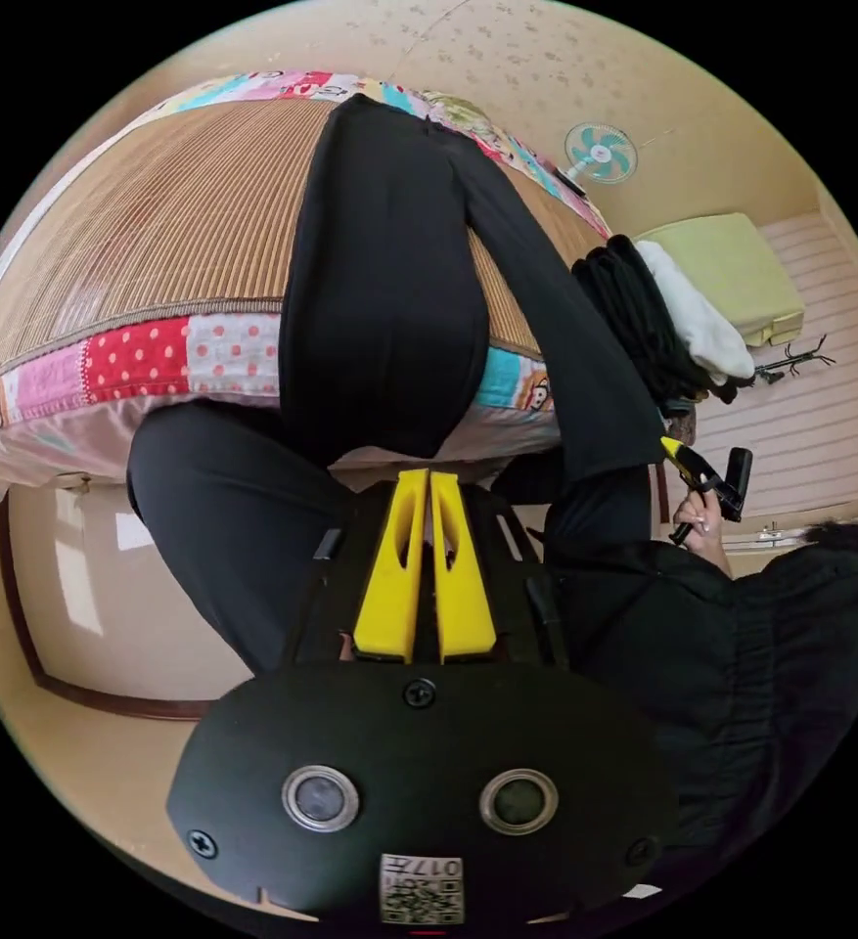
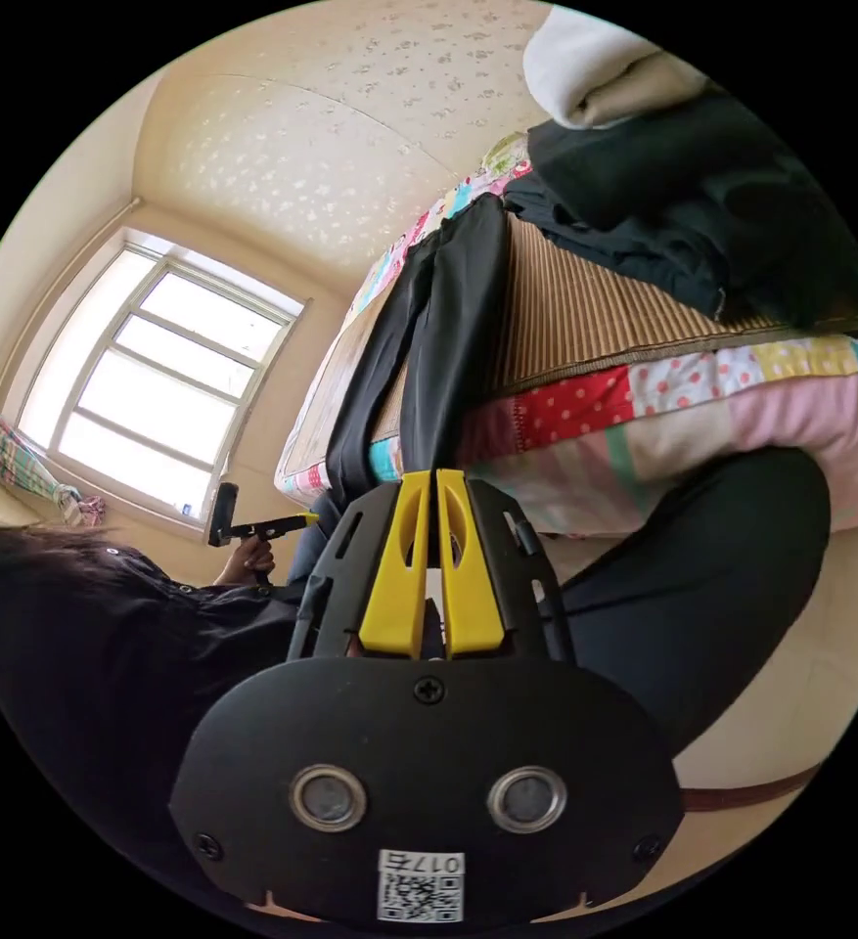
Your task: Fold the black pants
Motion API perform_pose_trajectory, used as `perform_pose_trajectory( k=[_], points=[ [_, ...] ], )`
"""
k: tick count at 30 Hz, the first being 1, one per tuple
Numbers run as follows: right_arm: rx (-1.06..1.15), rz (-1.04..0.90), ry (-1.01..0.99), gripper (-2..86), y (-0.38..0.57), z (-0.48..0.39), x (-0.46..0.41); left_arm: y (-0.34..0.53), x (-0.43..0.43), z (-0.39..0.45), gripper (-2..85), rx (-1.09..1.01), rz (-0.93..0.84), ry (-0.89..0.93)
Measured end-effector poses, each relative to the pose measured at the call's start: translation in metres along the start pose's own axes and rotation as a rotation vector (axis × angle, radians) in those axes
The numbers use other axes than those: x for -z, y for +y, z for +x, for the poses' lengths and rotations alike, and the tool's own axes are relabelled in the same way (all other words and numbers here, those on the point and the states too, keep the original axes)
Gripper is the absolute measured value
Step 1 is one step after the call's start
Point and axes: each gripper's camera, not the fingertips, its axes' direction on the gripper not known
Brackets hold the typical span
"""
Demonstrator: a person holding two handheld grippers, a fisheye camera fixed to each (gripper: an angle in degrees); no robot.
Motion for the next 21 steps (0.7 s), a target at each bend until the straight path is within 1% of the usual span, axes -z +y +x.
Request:
perform_pose_trajectory(
  k=[2, 3, 4, 5, 6, 7, 9, 11, 12, 13, 14, 15, 16, 17, 19, 21],
  points=[
    [0.086, 0.026, 0.059, 1.6, 0.015, -0.024, 0.034, -0.003, 0.026, 0.012, 2.1, 0.000, 0.044, 0.066],
    [0.131, 0.029, 0.061, 1.6, 0.016, -0.033, 0.040, -0.015, 0.038, 0.024, 8.1, -0.021, 0.059, 0.132],
    [0.227, 0.028, 0.044, 1.7, 0.014, -0.053, 0.047, -0.032, 0.047, 0.040, 12.7, -0.059, 0.069, 0.215],
    [0.316, 0.017, -0.009, 1.7, 0.009, -0.071, 0.048, -0.043, 0.050, 0.050, 14.3, -0.083, 0.072, 0.260],
    [0.354, 0.005, -0.047, 1.7, 0.005, -0.079, 0.046, -0.065, 0.053, 0.071, 16.2, -0.140, 0.075, 0.356],
    [0.422, -0.020, -0.130, 1.7, -0.004, -0.094, 0.038, -0.087, 0.051, 0.094, 16.7, -0.206, 0.076, 0.443],
    [0.489, -0.042, -0.246, 1.8, -0.016, -0.110, 0.018, -0.119, 0.038, 0.127, 16.8, -0.264, 0.033, 0.511],
    [0.531, -0.128, -0.392, 1.9, -0.030, -0.127, -0.020, -0.147, 0.010, 0.157, 16.5, -0.303, -0.101, 0.501],
    [0.552, -0.162, -0.407, 2.0, -0.031, -0.132, -0.030, -0.158, -0.016, 0.172, 14.3, -0.324, -0.219, 0.449],
    [0.604, -0.229, -0.388, 2.2, -0.029, -0.142, -0.049, -0.159, -0.039, 0.178, 10.9, -0.367, -0.294, 0.405],
    [0.646, -0.310, -0.300, 2.4, -0.023, -0.150, -0.066, -0.157, -0.049, 0.177, 8.7, -0.373, -0.320, 0.385],
    [0.668, -0.357, -0.257, 2.5, -0.020, -0.153, -0.073, -0.149, -0.061, 0.165, 5.4, -0.339, -0.336, 0.366],
    [0.704, -0.446, -0.189, 2.7, -0.011, -0.154, -0.083, -0.136, -0.065, 0.146, 3.1, -0.294, -0.315, 0.403],
    [0.714, -0.506, -0.156, 2.8, -0.005, -0.150, -0.086, -0.130, -0.064, 0.135, 2.8, -0.272, -0.296, 0.430],
    [0.674, -0.508, -0.117, 3.3, -0.009, -0.135, -0.078, -0.103, -0.056, 0.092, 1.8, -0.156, -0.209, 0.493],
    [0.607, -0.444, -0.075, 4.9, -0.035, -0.115, -0.064, -0.087, -0.049, 0.068, 1.6, -0.111, -0.145, 0.548]
  ],
)
